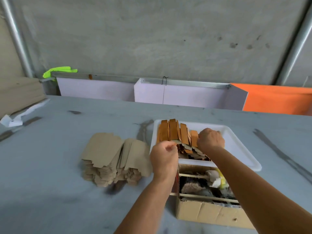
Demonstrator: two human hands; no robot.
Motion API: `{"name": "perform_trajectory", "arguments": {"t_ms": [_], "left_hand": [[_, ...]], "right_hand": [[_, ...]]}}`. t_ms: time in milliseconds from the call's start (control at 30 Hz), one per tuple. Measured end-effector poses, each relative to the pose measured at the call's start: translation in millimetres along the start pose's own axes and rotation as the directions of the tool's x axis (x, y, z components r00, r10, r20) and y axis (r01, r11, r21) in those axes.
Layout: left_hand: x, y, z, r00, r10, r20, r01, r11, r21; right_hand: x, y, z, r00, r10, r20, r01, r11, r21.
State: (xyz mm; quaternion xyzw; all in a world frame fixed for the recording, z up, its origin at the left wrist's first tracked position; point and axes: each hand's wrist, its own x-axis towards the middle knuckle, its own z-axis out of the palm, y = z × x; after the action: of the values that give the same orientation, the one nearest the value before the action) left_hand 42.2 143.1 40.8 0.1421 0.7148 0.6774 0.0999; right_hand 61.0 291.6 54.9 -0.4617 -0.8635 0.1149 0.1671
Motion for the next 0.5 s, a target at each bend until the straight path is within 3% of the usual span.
{"name": "perform_trajectory", "arguments": {"t_ms": [133, 233, 333, 500], "left_hand": [[-9.2, -5.4, -18.5, 0.998, -0.010, -0.060, 0.006, 0.998, -0.062], [-15.8, -13.8, -32.7, 0.991, -0.063, -0.120, 0.048, 0.990, -0.129], [-21.4, -24.0, -45.5, 0.977, -0.115, -0.180, 0.077, 0.976, -0.204], [-22.8, -42.7, -68.0, 0.925, -0.213, -0.314, 0.100, 0.935, -0.341]], "right_hand": [[-27.8, -23.9, -6.9, 0.960, -0.260, -0.106, 0.260, 0.965, -0.017], [-58.0, -44.0, -7.1, 0.866, -0.485, -0.124, 0.497, 0.861, 0.108], [-83.5, -60.1, -4.1, 0.760, -0.644, -0.084, 0.650, 0.753, 0.101], [-112.8, -85.7, 5.6, 0.595, -0.801, 0.064, 0.796, 0.576, -0.185]]}}
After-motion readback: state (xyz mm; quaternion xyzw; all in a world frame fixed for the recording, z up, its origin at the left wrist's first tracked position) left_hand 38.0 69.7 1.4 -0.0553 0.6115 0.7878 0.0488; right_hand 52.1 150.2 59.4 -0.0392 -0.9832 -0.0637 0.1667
